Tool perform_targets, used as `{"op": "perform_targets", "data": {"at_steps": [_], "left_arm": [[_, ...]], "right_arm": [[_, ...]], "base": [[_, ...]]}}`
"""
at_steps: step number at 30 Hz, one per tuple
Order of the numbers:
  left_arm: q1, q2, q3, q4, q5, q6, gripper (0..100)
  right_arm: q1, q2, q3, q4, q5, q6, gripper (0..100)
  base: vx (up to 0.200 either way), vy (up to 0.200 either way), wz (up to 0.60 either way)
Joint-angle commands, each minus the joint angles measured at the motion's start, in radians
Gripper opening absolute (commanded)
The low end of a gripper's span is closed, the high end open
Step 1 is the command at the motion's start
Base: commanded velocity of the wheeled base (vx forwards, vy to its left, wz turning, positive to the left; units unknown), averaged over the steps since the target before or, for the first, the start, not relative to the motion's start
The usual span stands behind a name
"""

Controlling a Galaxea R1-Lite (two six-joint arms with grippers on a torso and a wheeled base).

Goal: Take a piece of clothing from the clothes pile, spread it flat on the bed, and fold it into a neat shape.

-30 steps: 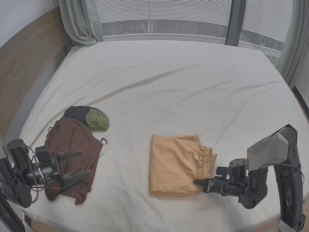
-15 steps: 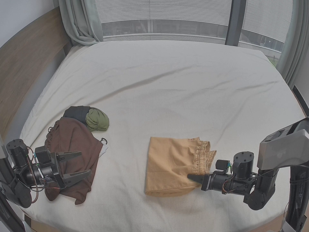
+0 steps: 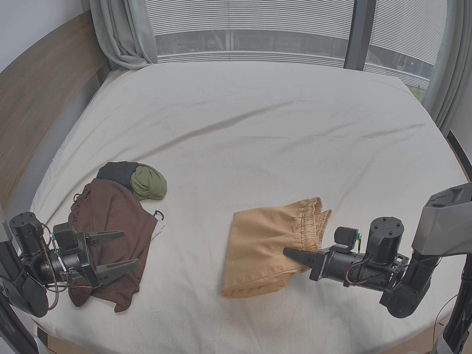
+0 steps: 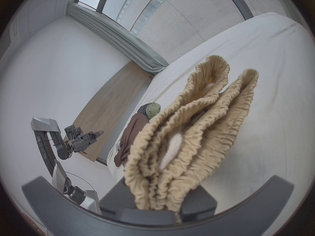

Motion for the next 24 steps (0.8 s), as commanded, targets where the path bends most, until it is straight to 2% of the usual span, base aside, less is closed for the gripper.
{"op": "perform_targets", "data": {"at_steps": [1,9,24], "left_arm": [[-0.001,0.0,0.001,-0.001,0.0,0.0,100],[-0.001,0.003,0.001,-0.001,0.0,0.001,100],[-0.001,0.003,0.001,-0.001,0.0,0.001,100]], "right_arm": [[0.005,-0.062,-0.008,-0.002,-0.001,-0.001,0],[0.022,-0.101,-0.076,0.017,-0.013,-0.001,0],[0.015,-0.176,-0.306,0.254,-0.013,-0.001,0]], "base": [[0.0,0.0,0.0],[0.0,0.0,0.0],[0.0,0.0,0.0]]}}
